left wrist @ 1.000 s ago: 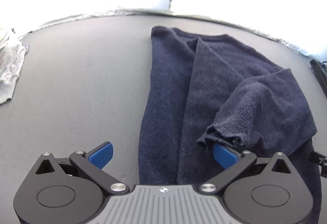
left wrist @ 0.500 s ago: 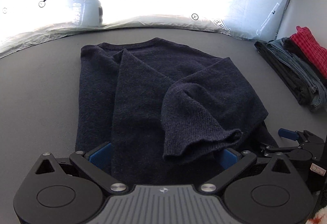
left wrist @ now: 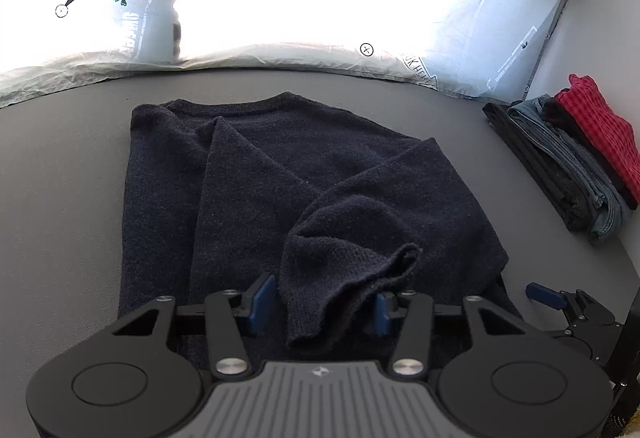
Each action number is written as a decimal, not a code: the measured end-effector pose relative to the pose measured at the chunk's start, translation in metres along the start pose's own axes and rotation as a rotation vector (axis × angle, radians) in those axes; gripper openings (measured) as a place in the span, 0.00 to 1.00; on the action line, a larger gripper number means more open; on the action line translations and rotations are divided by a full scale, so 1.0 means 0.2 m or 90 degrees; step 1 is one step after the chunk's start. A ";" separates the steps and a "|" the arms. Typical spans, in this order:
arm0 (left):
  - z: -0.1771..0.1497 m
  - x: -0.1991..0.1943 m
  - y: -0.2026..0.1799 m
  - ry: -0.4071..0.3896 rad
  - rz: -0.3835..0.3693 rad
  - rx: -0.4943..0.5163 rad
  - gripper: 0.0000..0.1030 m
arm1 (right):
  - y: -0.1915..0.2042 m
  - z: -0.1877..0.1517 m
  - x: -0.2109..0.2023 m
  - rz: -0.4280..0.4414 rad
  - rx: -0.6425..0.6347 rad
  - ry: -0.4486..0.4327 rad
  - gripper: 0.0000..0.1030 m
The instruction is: Fold clothes
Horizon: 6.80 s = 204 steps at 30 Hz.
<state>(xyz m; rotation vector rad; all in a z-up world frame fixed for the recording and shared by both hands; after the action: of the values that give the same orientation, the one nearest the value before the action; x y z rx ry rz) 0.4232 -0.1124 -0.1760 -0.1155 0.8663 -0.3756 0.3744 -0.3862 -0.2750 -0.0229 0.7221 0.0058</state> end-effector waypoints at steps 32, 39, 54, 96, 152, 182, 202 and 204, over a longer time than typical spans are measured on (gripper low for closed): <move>1.20 -0.56 0.82 -0.407 0.082 0.009 0.05 | 0.37 0.28 -0.33 -0.138 -0.046 0.093 0.99; 0.98 -0.42 1.43 -0.328 0.163 -0.108 0.05 | 0.60 0.26 -0.28 -0.106 -0.030 0.137 0.99; -0.01 -0.38 1.73 -0.088 0.291 -0.299 0.37 | 0.72 0.26 -0.20 -0.005 0.010 0.170 0.99; -0.70 -0.20 0.26 0.169 0.110 -0.071 1.00 | 0.71 -0.20 -0.48 0.137 -0.078 0.182 0.18; -0.17 -0.14 1.36 0.050 0.163 -0.405 1.00 | 0.71 0.48 0.28 0.023 -0.015 0.106 0.45; 0.40 0.02 0.94 -0.109 -0.032 -0.243 0.14 | 0.60 0.42 0.44 0.005 0.079 0.086 1.00; -0.09 0.03 0.50 0.094 -0.128 -0.182 0.62 | 0.57 0.46 0.16 0.151 0.301 0.134 0.60; -0.11 0.05 0.53 0.107 -0.127 -0.198 0.64 | 0.54 0.48 0.16 0.143 0.318 0.128 0.56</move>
<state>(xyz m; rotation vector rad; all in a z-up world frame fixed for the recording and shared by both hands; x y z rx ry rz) 0.4416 -0.0159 -0.2248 -0.4651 1.0797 -0.4387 0.4598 -0.2765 -0.2255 0.5419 0.9074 0.0374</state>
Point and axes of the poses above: each gripper's, at about its wrist camera, not at the fingertips, and x roughly the way its jaws point, y to its left, z to its top, the point moved 7 cm from there along x, roughly the way its jaws point, and after that the axes turned 5 degrees about -z, right-handed, at the moved point
